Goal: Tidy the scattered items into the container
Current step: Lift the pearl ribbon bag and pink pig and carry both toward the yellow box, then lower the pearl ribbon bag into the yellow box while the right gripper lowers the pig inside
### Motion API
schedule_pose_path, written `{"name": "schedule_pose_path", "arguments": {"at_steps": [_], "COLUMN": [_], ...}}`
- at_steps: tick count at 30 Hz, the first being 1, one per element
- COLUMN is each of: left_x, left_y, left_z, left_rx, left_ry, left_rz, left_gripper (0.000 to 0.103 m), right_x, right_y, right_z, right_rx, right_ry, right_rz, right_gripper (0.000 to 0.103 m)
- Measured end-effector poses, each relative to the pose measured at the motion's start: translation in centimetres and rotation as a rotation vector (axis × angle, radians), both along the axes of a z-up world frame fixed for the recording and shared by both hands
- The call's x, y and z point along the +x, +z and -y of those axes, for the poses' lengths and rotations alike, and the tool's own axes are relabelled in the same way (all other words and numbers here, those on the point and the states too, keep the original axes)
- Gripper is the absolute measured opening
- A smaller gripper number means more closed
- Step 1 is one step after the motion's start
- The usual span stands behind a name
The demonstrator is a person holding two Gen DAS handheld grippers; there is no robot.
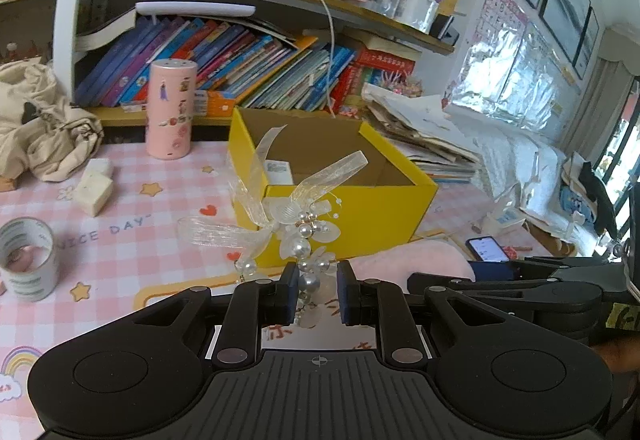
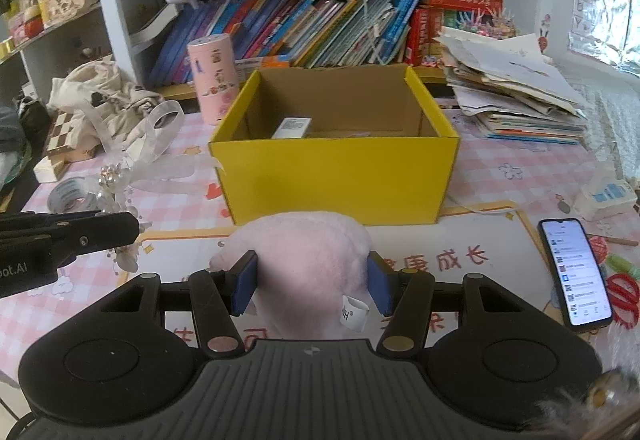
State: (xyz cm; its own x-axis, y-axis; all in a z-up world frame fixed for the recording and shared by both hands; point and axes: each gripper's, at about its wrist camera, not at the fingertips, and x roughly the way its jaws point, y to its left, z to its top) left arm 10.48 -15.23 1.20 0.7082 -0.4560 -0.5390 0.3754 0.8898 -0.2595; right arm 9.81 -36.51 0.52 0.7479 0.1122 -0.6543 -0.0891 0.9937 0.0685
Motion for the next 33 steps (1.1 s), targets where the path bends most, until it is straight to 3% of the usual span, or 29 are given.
{"name": "schedule_pose_path", "arguments": {"at_steps": [17,33], "left_x": [1.9,5.5], "left_y": [0.6,3.3], "left_z": [4.0,7.6], "left_rx": [0.018,0.013], "left_ry": [-0.067,0.027], "left_rz": [0.046,0.152], "left_gripper": [0.018,0.018], "right_x": [1.3,5.6], "right_y": [0.9,4.2], "right_z": [3.4,6.9], "right_rx": [0.015,-0.027], "right_ry": [-0.029,0.070], "right_rz": [0.044,0.249], "right_gripper": [0.054,0.054]}}
